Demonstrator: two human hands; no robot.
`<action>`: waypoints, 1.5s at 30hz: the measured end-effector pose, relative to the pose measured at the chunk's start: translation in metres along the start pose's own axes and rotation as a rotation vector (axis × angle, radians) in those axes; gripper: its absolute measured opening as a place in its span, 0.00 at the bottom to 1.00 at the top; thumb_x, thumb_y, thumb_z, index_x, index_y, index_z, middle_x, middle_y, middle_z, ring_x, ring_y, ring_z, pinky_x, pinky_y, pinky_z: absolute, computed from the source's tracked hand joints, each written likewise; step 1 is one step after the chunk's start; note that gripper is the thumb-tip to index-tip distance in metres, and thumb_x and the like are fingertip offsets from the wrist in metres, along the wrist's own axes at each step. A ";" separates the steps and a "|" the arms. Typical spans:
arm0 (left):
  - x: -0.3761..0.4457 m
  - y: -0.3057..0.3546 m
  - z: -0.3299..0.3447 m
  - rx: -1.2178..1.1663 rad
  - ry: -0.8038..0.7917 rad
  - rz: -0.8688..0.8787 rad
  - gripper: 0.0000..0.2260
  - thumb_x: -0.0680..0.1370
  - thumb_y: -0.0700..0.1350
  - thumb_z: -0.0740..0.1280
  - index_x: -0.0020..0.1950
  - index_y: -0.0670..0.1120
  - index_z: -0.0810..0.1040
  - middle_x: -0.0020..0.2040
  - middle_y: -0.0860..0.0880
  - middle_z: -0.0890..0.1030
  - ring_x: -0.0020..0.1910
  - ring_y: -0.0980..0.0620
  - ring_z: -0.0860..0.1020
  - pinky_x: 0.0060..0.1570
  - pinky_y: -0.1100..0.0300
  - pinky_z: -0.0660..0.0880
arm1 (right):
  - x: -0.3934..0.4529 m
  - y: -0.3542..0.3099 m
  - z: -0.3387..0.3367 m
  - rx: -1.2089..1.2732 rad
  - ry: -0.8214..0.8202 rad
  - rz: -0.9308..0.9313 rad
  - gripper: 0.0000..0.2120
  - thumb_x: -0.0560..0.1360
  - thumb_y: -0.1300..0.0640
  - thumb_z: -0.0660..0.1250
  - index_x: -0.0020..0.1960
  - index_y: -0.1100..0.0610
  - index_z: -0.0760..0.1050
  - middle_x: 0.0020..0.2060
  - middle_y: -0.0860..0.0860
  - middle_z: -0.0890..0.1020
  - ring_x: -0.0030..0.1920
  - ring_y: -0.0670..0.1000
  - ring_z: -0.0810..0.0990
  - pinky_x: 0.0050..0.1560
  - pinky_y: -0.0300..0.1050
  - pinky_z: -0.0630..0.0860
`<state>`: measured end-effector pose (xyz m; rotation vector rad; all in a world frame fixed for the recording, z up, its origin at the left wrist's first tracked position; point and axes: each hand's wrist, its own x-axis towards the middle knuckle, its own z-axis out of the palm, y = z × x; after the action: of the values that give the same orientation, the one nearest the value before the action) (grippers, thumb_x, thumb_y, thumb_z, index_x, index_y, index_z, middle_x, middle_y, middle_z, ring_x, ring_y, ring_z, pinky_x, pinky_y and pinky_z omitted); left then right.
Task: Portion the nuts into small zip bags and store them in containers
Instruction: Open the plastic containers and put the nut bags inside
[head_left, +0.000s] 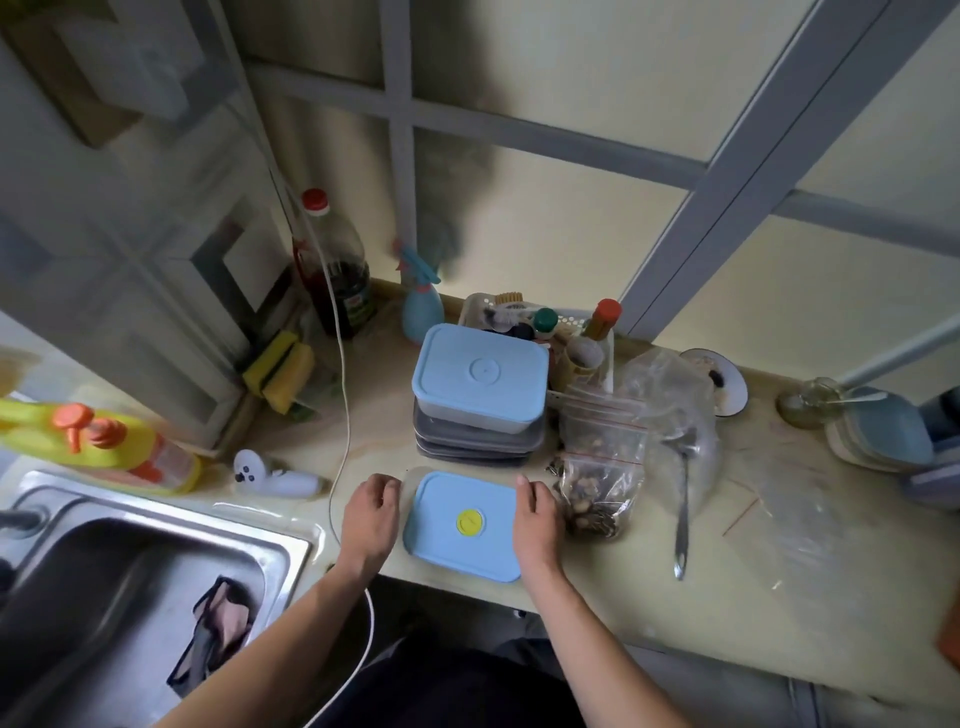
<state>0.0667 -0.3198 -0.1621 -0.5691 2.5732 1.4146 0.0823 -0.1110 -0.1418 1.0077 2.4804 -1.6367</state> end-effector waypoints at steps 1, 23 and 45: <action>0.001 -0.002 0.001 0.002 -0.012 -0.005 0.11 0.83 0.44 0.59 0.45 0.44 0.78 0.43 0.48 0.80 0.45 0.46 0.77 0.44 0.55 0.68 | -0.001 -0.001 0.006 0.016 -0.007 -0.012 0.18 0.83 0.54 0.63 0.36 0.56 0.67 0.27 0.47 0.70 0.31 0.48 0.66 0.38 0.46 0.64; -0.002 -0.009 0.006 0.157 0.027 0.119 0.09 0.83 0.48 0.59 0.54 0.46 0.76 0.49 0.50 0.76 0.46 0.48 0.74 0.48 0.56 0.69 | 0.000 0.010 0.020 0.019 -0.103 -0.060 0.06 0.79 0.52 0.69 0.47 0.54 0.76 0.37 0.46 0.80 0.40 0.49 0.77 0.42 0.43 0.74; 0.000 -0.009 0.017 0.213 -0.052 0.187 0.14 0.81 0.41 0.59 0.66 0.49 0.71 0.53 0.47 0.72 0.46 0.44 0.75 0.44 0.56 0.70 | -0.001 0.037 0.038 -0.348 0.126 -0.230 0.05 0.81 0.58 0.65 0.52 0.58 0.77 0.48 0.55 0.77 0.52 0.60 0.77 0.53 0.52 0.72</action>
<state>0.0690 -0.3102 -0.1779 -0.2625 2.7478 1.1644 0.0896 -0.1335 -0.1896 0.8308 2.9189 -1.1476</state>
